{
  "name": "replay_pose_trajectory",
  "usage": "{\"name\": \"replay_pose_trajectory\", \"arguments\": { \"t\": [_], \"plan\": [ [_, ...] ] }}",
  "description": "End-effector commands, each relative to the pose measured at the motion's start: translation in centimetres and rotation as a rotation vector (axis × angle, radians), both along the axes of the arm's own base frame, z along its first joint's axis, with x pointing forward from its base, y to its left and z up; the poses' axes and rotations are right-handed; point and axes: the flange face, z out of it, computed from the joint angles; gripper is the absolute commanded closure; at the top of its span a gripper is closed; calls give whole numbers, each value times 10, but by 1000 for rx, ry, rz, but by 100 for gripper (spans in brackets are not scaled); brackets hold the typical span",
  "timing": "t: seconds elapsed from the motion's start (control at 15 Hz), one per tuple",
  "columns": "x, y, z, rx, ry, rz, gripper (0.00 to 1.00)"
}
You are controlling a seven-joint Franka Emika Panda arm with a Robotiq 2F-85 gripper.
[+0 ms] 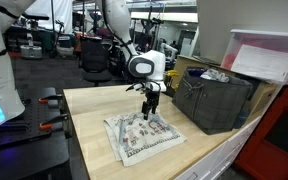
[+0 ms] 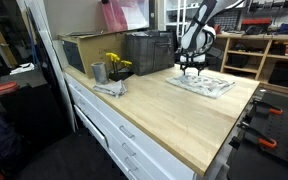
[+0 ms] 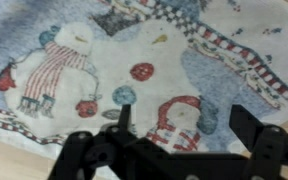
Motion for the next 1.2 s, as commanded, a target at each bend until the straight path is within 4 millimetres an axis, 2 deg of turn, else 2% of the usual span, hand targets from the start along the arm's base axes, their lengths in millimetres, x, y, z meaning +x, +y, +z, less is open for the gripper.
{"name": "replay_pose_trajectory", "arguments": {
  "t": [0.0,0.47,0.8,0.87,0.93,1.13],
  "plan": [
    [38,9,1,-13,-5,52,0],
    [90,48,-10,6,-13,133,0],
    [113,55,-26,-9,-2,172,0],
    [116,53,-29,-15,-3,174,9],
    [119,52,-32,-18,-5,177,26],
    [125,49,-41,-24,-9,181,49]
  ]
}}
